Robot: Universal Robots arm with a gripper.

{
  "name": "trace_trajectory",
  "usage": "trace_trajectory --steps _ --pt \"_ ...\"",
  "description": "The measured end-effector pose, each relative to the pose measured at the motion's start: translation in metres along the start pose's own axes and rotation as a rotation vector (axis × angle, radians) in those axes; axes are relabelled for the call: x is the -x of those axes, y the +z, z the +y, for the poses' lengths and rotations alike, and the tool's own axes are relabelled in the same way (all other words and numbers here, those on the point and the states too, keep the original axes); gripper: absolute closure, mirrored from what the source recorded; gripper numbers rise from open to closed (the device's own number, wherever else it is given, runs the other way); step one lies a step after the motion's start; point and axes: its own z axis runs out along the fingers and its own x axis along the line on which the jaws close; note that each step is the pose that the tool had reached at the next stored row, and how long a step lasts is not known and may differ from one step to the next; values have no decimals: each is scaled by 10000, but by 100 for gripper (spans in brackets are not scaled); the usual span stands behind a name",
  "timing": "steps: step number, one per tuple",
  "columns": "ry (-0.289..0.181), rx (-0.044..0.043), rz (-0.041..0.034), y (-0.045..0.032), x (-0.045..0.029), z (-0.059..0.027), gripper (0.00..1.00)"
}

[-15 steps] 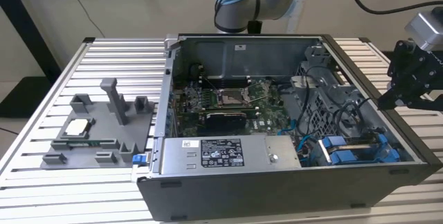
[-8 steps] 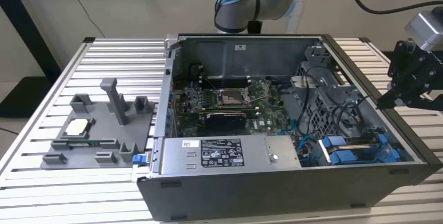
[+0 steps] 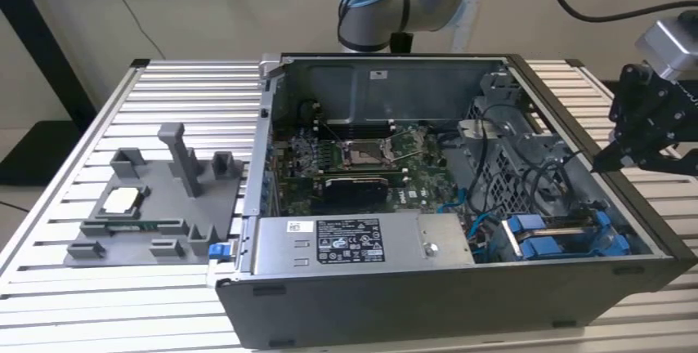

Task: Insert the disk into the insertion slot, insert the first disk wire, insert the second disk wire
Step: 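Insert the second disk wire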

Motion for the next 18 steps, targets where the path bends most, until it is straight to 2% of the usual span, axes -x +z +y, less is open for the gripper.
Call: trace_trajectory --steps 4,6,13,18 --pt "-6 -21 -5 -25 -5 33 84" --pt "-17 -73 -4 -27 -6 70 84" --pt "-105 -456 4 -21 -5 257 84" --pt "-139 -610 6 -38 0 351 84"
